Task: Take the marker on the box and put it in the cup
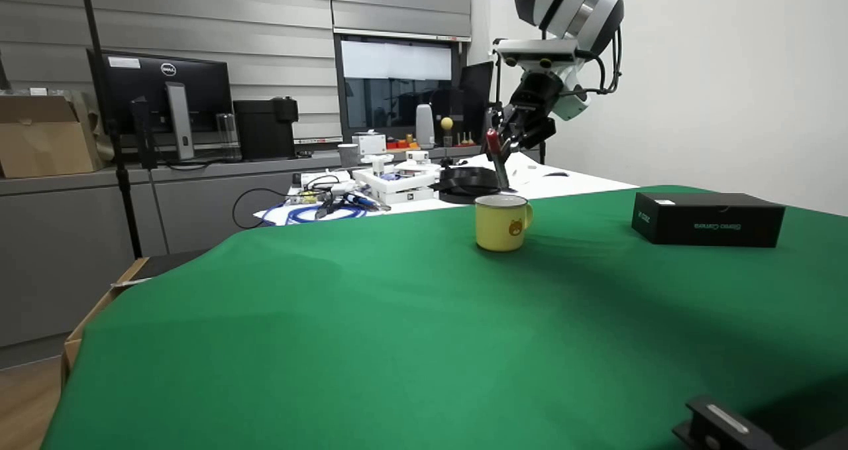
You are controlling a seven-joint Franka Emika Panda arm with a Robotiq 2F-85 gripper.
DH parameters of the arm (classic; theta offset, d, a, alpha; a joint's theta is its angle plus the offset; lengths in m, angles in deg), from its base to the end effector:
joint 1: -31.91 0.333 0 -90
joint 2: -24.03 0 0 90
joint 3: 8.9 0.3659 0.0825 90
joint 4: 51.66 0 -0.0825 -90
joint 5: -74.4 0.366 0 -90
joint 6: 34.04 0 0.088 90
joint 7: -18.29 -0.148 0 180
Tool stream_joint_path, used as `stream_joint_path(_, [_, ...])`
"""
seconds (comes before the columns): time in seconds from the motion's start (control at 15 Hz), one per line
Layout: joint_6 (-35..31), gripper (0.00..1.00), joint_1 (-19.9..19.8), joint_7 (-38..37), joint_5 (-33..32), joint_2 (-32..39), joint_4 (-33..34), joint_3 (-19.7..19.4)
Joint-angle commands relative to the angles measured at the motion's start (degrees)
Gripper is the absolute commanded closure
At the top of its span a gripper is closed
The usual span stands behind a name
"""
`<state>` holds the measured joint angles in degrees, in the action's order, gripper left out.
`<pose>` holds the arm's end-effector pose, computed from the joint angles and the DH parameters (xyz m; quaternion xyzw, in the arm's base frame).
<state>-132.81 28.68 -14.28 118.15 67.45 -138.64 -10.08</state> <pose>0.6696 0.0427 0.2224 -0.8005 0.4304 0.3258 0.2603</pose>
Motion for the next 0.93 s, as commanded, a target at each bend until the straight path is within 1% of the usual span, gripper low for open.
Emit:
stream_joint_path(0.0, [3.55, 0.95, -0.55, -2.80, 0.76, 5.51, 6.92, -0.06])
stream_joint_path(0.33, [6.20, 0.95, -1.10, -4.11, 0.67, 10.05, 11.73, 0.04])
stream_joint_path(0.4, [6.37, 0.54, -1.15, -4.59, 0.88, 10.22, 12.27, 0.06])
stream_joint_path(0.47, [6.92, 0.53, -1.30, -4.64, 0.94, 10.11, 12.85, 0.14])
stream_joint_path(0.53, [7.01, 0.49, -1.39, -4.62, 1.08, 9.65, 13.15, 0.17])
stream_joint_path(0.8, [7.43, 0.20, -1.88, -3.93, 2.18, 6.33, 13.78, 0.17])
stream_joint_path(0.87, [7.42, 0.15, -1.96, -3.66, 2.27, 5.40, 13.79, 0.10])
